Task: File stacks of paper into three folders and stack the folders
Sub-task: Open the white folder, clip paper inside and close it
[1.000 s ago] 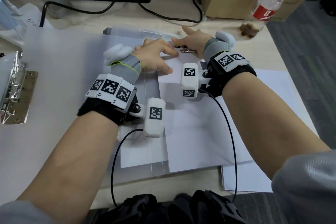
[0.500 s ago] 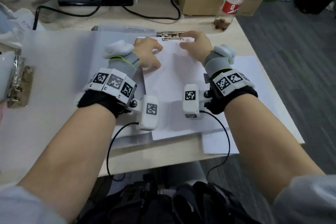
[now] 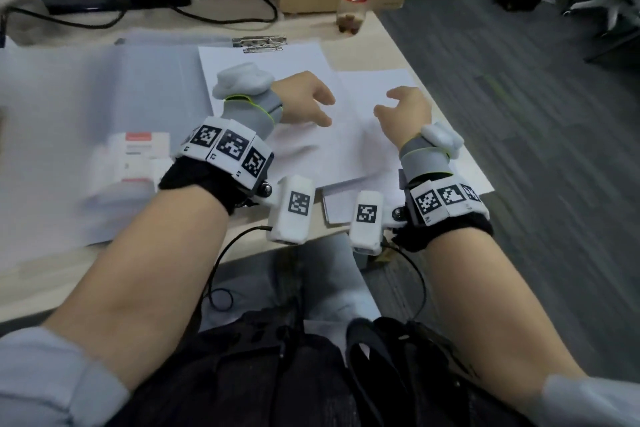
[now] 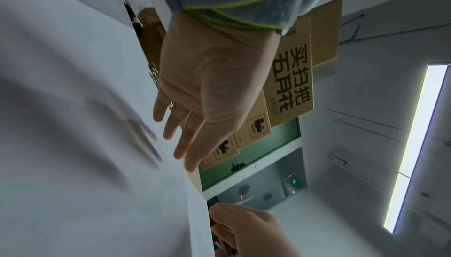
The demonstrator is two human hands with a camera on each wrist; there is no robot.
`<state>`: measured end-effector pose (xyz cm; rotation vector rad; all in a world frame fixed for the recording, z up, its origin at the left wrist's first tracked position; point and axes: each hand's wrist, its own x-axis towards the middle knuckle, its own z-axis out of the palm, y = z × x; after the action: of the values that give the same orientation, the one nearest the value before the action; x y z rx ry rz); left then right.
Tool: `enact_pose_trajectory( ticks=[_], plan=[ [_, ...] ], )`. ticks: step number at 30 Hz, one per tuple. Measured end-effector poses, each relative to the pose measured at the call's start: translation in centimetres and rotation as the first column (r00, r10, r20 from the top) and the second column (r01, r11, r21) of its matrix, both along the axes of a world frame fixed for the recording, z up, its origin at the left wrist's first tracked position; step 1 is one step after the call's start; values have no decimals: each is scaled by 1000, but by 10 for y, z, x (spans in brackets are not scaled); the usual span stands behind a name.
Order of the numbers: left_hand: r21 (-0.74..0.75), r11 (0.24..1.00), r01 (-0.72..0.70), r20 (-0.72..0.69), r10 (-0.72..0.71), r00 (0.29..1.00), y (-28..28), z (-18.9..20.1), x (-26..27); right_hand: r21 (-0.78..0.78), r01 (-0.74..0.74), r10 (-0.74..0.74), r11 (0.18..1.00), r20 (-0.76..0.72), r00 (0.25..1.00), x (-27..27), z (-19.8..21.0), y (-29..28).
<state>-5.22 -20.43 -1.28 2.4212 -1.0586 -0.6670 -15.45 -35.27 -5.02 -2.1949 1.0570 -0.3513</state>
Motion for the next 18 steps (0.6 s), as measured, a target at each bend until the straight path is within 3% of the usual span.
enact_pose_trajectory(
  ticks=[5, 8, 14, 18],
  plan=[
    [-106, 991, 85, 24, -83, 996, -23, -3, -34, -208, 91, -149, 974, -282, 948, -40, -7, -12],
    [-108, 984, 144, 56, -139, 989, -38, -7, -56, -191, 79, -146, 978, -368, 918, -54, -18, -18],
    [20, 967, 253, 41, -254, 966, -60, -23, -83, -119, 123, -151, 985, -269, 951, -67, -27, -19],
    [61, 966, 252, 81, -256, 963, -66, -31, -87, -111, 129, -152, 985, -235, 960, -74, -28, -23]
  ],
)
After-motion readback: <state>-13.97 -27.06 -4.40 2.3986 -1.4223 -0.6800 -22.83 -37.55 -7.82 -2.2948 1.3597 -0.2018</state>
